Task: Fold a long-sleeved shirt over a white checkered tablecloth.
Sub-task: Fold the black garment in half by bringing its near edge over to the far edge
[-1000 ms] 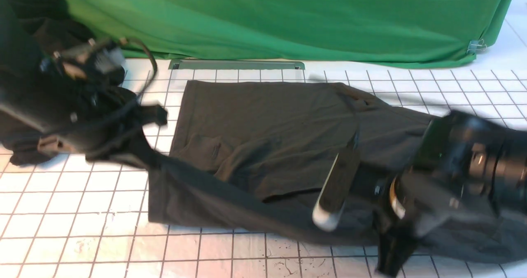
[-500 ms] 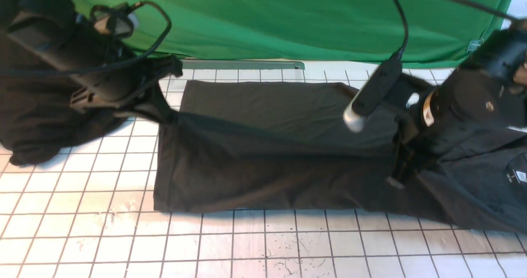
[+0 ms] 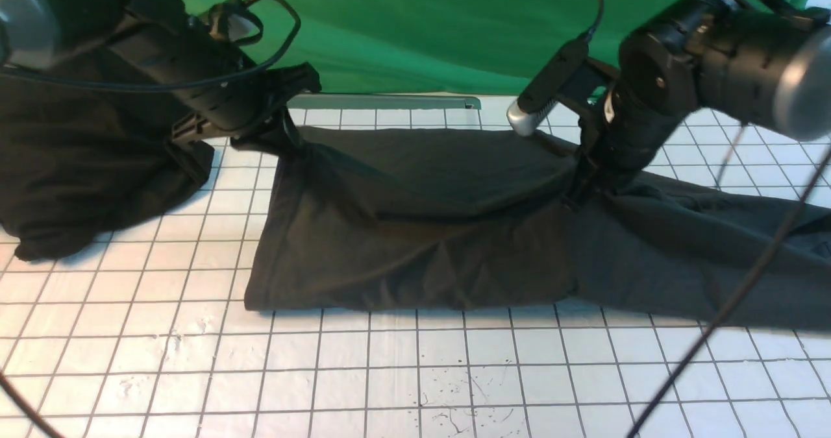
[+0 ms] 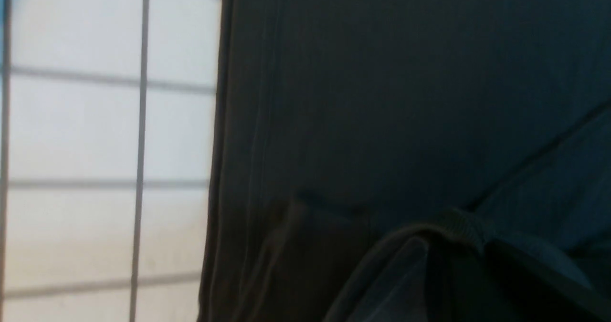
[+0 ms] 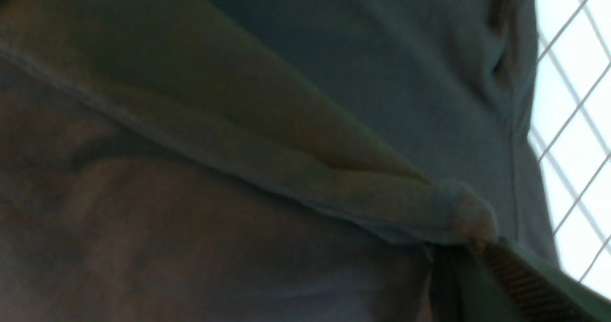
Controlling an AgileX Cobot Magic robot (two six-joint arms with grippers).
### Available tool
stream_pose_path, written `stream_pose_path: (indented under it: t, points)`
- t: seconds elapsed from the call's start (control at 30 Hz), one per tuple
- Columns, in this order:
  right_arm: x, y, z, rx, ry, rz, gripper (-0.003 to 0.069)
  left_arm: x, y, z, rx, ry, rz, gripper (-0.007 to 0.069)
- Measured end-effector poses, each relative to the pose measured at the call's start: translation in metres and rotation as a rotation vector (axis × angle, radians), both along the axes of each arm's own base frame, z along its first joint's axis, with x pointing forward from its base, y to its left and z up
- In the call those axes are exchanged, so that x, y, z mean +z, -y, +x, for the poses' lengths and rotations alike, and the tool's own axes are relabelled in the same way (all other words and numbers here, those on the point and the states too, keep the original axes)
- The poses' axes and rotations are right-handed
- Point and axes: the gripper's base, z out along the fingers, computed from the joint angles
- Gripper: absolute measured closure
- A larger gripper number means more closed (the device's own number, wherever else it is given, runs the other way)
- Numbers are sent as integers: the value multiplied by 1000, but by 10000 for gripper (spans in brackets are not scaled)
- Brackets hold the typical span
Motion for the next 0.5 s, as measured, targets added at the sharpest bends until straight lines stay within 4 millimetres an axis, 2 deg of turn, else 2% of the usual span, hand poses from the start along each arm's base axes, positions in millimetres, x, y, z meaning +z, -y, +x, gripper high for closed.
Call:
stream_pose_path:
  t: [0.03, 0.1, 0.13, 0.27, 0.5]
  points:
    - [0, 0, 2, 0, 2, 0, 633, 0, 0, 1, 4, 3, -1, 605]
    - [-2, 2, 23, -22, 26, 9, 632, -5, 0, 17, 50, 39, -18, 605]
    - [-4, 2, 25, -23, 24, 8, 632, -5, 0, 19, 53, 43, -19, 605]
    - [-10, 11, 58, -69, 60, 25, 629, -14, -8, 43, 128, 95, -43, 605]
    - [-26, 13, 88, -83, 112, 50, 617, -35, -16, 67, 206, 159, -78, 605]
